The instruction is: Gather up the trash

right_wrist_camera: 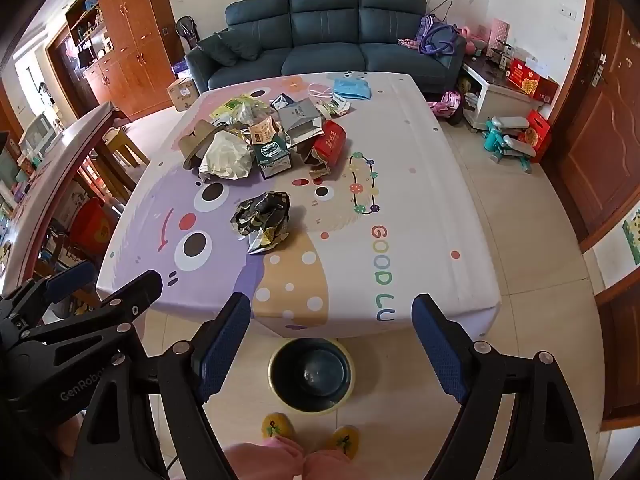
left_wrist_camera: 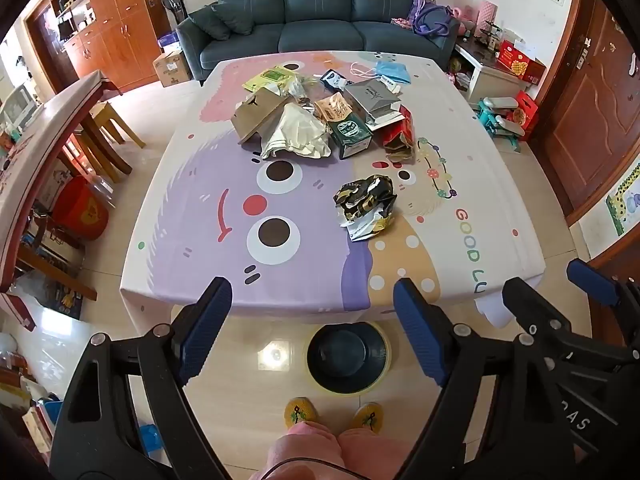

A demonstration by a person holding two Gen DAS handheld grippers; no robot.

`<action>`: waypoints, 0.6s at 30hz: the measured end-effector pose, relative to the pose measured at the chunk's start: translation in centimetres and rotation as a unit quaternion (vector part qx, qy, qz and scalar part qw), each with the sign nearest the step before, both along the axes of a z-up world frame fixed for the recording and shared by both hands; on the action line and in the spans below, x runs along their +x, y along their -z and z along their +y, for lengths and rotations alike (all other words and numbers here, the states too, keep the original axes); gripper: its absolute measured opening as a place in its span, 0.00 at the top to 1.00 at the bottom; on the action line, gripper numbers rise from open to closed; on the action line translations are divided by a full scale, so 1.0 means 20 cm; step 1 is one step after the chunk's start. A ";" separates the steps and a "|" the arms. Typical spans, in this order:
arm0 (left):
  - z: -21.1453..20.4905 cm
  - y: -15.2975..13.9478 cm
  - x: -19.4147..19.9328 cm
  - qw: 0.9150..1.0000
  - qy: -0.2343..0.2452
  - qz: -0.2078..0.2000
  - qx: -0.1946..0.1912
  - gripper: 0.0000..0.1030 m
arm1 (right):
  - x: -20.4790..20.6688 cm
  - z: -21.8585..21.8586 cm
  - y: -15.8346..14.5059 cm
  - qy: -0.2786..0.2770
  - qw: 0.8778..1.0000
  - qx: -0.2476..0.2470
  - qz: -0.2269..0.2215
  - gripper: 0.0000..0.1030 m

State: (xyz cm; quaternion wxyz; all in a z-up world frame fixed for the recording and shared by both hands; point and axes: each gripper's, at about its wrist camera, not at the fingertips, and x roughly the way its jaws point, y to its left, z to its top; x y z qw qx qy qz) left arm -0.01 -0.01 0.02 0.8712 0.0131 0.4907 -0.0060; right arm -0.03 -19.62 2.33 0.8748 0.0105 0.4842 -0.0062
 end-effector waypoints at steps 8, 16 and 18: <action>-0.01 0.00 0.00 1.000 0.004 0.001 -0.001 0.27 | 0.00 0.00 0.00 -0.001 1.000 0.003 -0.001 0.18; -0.03 0.01 0.00 1.000 0.010 0.000 -0.006 0.27 | 0.00 -0.01 -0.01 0.001 1.000 0.003 -0.002 0.18; -0.02 -0.01 0.00 1.000 0.010 -0.001 -0.007 0.28 | 0.00 -0.01 -0.02 0.001 1.000 0.004 -0.002 0.18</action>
